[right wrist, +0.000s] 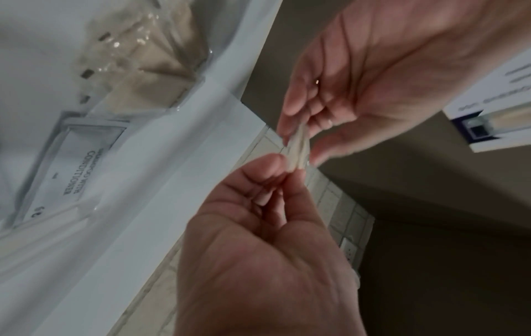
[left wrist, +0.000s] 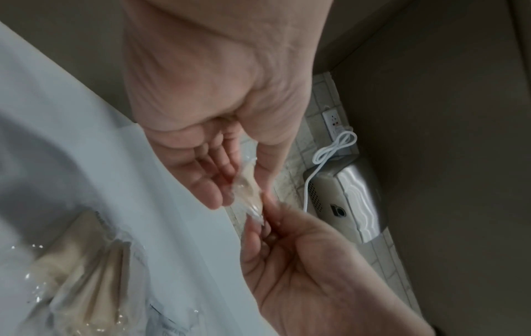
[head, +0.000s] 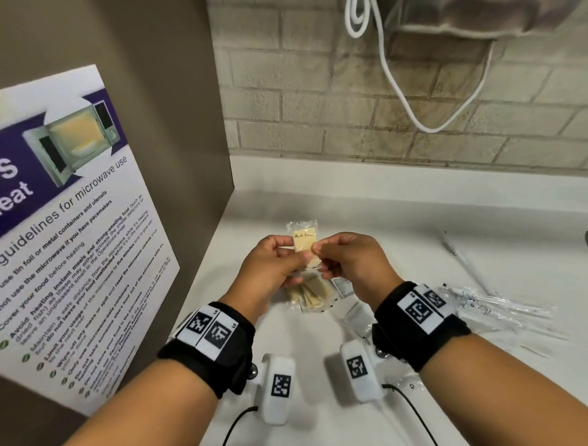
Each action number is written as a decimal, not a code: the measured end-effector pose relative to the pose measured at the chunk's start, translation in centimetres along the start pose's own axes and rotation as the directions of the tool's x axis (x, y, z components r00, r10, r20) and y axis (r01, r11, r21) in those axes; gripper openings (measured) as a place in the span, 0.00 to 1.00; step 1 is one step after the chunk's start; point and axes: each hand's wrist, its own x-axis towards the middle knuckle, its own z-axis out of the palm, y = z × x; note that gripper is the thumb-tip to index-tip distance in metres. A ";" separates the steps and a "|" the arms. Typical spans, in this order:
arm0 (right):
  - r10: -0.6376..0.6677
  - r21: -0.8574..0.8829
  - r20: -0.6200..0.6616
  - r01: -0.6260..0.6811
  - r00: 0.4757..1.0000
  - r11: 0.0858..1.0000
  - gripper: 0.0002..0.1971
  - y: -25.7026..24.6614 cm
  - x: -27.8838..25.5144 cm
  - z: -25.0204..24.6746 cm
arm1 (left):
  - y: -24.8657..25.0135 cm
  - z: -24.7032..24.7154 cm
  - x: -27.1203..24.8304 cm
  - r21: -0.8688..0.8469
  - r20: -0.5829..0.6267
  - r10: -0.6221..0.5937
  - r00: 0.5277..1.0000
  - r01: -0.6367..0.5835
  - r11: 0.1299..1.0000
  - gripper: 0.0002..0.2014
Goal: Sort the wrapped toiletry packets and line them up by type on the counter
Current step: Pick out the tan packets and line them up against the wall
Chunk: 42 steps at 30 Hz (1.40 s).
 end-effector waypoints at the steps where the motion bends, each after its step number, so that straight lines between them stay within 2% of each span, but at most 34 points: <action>1: -0.031 -0.008 -0.023 0.031 0.999 0.999 0.03 0.1 0.0 0.3 | 0.0 0.1 0.0 0.021 -0.018 0.025 1.000 -0.024 0.999 0.12; 4: -0.099 -0.018 -0.077 0.098 0.992 0.995 0.03 0.5 -0.1 0.8 | 0.0 0.5 0.4 0.031 -0.111 0.091 0.990 -0.088 0.996 0.07; 6: -0.075 0.061 -0.069 0.079 0.995 0.995 0.02 0.7 0.0 0.5 | 0.1 0.4 0.5 0.008 -0.133 0.087 0.987 -0.087 0.996 0.04; 9: 0.049 0.289 0.069 -0.067 0.996 0.955 0.02 0.5 0.1 -0.3 | 0.4 0.3 0.3 -0.172 -0.040 0.005 0.999 -0.012 0.985 0.04; 11: 0.087 0.341 0.141 -0.131 0.986 0.931 0.03 0.4 0.0 -0.5 | 0.5 0.4 0.2 -0.265 -0.005 -0.047 0.999 0.044 0.963 0.04; 14: 0.038 0.314 0.094 -0.066 0.995 0.947 0.02 0.3 0.2 -0.3 | 0.6 0.5 0.2 -0.148 -0.015 -0.024 1.000 0.022 0.989 0.02; 17: 0.008 0.308 0.024 -0.014 1.000 0.951 0.01 0.0 0.4 -0.6 | 0.4 0.5 -0.1 -0.038 0.040 0.032 0.999 -0.030 0.999 0.03; 21: -0.007 0.229 0.149 -0.028 0.989 0.973 0.02 -0.2 0.3 -0.9 | 0.4 0.3 0.1 0.137 0.023 0.125 0.992 -0.127 0.982 0.03; 24: -0.035 0.218 0.144 0.003 0.989 0.976 0.04 -0.1 0.3 -0.7 | 0.3 0.4 0.2 0.185 -0.001 0.162 0.987 -0.159 0.970 0.04; 27: -0.023 0.311 0.123 -0.017 0.992 0.950 0.05 0.3 0.3 -0.1 | 0.4 0.9 0.1 0.206 -0.066 0.175 0.982 -0.158 0.966 0.06; 28: -0.006 0.349 0.125 -0.038 0.992 0.936 0.04 0.5 0.4 0.1 | 0.4 1.0 0.1 0.290 -0.081 0.223 0.972 -0.191 0.938 0.07; 29: 0.010 0.379 0.126 -0.057 0.992 0.924 0.04 0.7 0.4 0.4 | 0.3 1.1 0.2 0.452 -0.067 0.308 0.949 -0.246 0.857 0.09; 31: 0.031 0.392 0.116 -0.074 0.993 0.917 0.04 0.9 0.6 0.7 | 0.2 1.0 0.1 0.799 0.028 0.497 0.868 -0.318 0.511 0.12; 32: 0.029 0.368 0.106 -0.066 0.994 0.927 0.05 0.9 0.6 0.7 | 0.2 0.9 -0.1 0.846 0.063 0.564 0.823 -0.344 0.407 0.12; 33: 0.018 0.327 0.098 -0.050 0.995 0.944 0.05 0.9 0.7 0.7 | 0.2 0.7 -0.1 0.861 0.094 0.586 0.805 -0.361 0.358 0.12; 34: 0.000 0.276 0.101 -0.028 0.995 0.961 0.06 0.8 0.7 0.6 | 0.2 0.5 -0.1 0.840 0.097 0.573 0.814 -0.376 0.392 0.10; 37: -0.063 0.143 0.130 0.044 0.990 0.989 0.07 0.6 0.5 0.4 | 0.6 -0.1 0.1 0.653 0.069 0.458 0.886 -0.387 0.651 0.08; 38: -0.081 0.118 0.130 0.066 0.988 0.991 0.07 0.5 0.4 0.4 | 0.8 -0.1 0.2 0.652 0.095 0.441 0.893 -0.390 0.650 0.07; 40: -0.112 0.104 0.129 0.099 0.985 0.990 0.07 0.5 0.2 0.5 | 0.8 0.0 0.3 0.700 0.121 0.487 0.865 -0.422 0.577 0.06; 41: -0.124 0.107 0.130 0.110 0.984 0.988 0.07 0.6 0.2 0.6 | 0.7 0.1 0.4 0.700 0.098 0.508 0.856 -0.423 0.576 0.07; 42: -0.133 0.109 0.131 0.119 0.983 0.987 0.08 0.7 0.1 0.7 | 0.5 0.3 0.4 0.669 0.059 0.506 0.861 -0.410 0.620 0.08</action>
